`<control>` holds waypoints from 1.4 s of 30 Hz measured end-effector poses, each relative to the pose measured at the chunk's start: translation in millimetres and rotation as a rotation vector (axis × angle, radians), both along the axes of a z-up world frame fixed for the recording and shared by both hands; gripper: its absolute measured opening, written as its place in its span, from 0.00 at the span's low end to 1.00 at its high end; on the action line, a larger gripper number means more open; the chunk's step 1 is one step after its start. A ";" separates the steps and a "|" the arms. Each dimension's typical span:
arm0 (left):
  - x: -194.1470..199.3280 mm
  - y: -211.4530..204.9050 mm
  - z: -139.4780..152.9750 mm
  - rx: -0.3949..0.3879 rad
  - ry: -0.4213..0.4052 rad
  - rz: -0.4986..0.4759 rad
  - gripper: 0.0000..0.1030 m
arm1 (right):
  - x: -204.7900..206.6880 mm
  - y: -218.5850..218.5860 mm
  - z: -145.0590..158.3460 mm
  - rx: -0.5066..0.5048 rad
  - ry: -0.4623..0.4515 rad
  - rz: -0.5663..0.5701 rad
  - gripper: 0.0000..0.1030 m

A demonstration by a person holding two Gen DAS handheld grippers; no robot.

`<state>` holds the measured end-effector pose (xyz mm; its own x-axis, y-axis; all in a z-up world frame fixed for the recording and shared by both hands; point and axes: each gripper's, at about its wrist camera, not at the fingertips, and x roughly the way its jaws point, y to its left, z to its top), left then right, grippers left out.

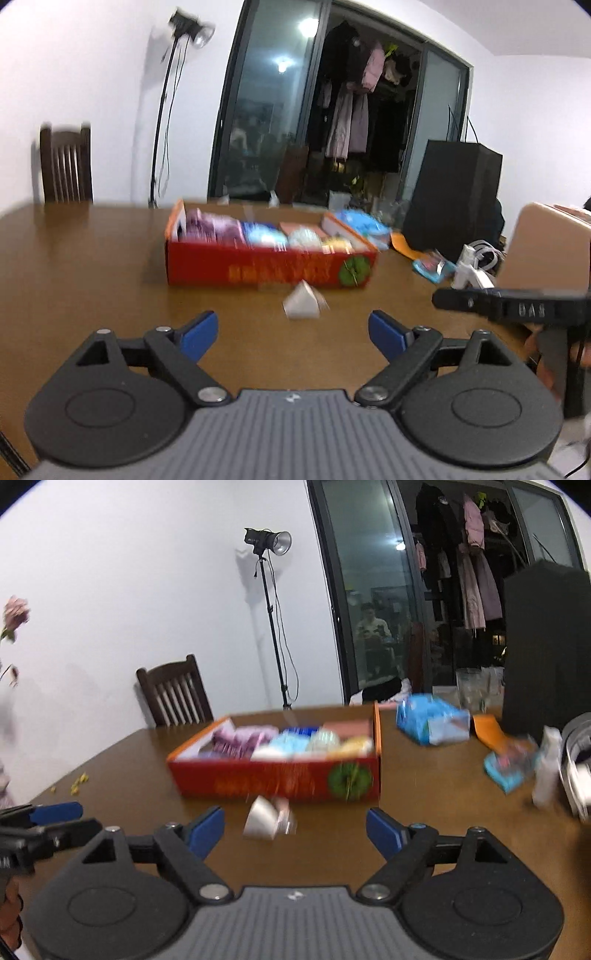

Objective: Organize soft objects
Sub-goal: 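Move both grippers back toward the white triangular sponge and wrapped packet, then grasp the wrapped packet with the right gripper while the left grasps the triangular sponge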

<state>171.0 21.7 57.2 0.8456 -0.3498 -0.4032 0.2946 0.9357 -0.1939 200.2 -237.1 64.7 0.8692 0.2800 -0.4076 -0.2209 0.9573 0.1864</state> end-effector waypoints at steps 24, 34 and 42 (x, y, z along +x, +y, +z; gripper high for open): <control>177.0 -75.2 -55.1 0.098 0.086 -0.153 0.36 | 46.1 -6.6 -35.6 0.006 0.091 -0.071 0.79; 165.6 -11.7 -51.6 -0.107 0.116 -0.094 0.17 | 140.4 34.6 -42.0 -0.040 0.125 0.065 0.56; 172.5 10.3 -47.0 -0.169 0.145 -0.048 0.18 | 180.6 76.5 -69.4 -0.201 0.175 0.118 0.18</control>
